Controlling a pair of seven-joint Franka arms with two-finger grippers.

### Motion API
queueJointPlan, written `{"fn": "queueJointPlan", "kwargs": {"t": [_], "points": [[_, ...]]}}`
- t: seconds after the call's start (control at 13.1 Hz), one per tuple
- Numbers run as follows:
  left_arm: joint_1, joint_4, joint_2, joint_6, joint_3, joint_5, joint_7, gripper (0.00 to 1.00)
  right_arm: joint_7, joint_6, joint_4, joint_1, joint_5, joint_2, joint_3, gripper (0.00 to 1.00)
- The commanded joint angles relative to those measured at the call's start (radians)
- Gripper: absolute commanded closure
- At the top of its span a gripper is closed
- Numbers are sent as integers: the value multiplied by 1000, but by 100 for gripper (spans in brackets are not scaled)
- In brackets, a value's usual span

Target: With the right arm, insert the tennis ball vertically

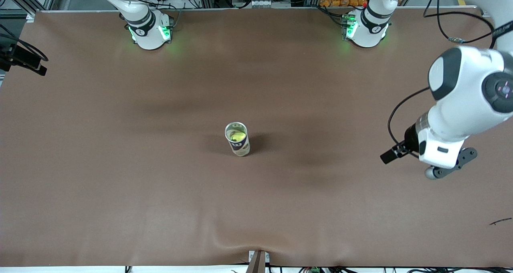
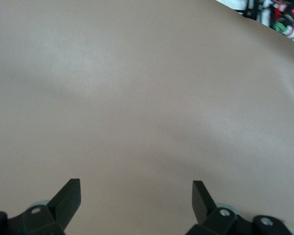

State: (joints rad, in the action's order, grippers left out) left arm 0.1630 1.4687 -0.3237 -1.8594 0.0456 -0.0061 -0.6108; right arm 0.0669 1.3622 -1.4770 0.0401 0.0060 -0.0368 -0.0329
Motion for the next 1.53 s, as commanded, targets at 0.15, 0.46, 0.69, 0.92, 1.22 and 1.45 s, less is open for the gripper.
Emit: {"fn": "queueJointPlan", "kwargs": {"t": [0.15, 0.46, 0.69, 0.92, 1.22, 1.45], "points": [[-3, 65, 109, 89, 13, 21, 129, 0, 13, -12, 21, 3, 2, 8, 8, 0], [1, 62, 137, 140, 13, 21, 187, 0, 13, -12, 21, 3, 0, 8, 8, 0], [-26, 62, 143, 141, 11, 20, 226, 0, 13, -11, 21, 3, 0, 8, 8, 0], [-46, 61, 152, 154, 8, 18, 250, 0, 13, -9, 21, 3, 2, 8, 7, 0], [-109, 62, 170, 187, 28, 8, 275, 0, 13, -8, 21, 4, 0, 8, 7, 0], [-207, 74, 233, 276, 122, 9, 325, 0, 11, -8, 21, 4, -3, 9, 5, 0]]}}
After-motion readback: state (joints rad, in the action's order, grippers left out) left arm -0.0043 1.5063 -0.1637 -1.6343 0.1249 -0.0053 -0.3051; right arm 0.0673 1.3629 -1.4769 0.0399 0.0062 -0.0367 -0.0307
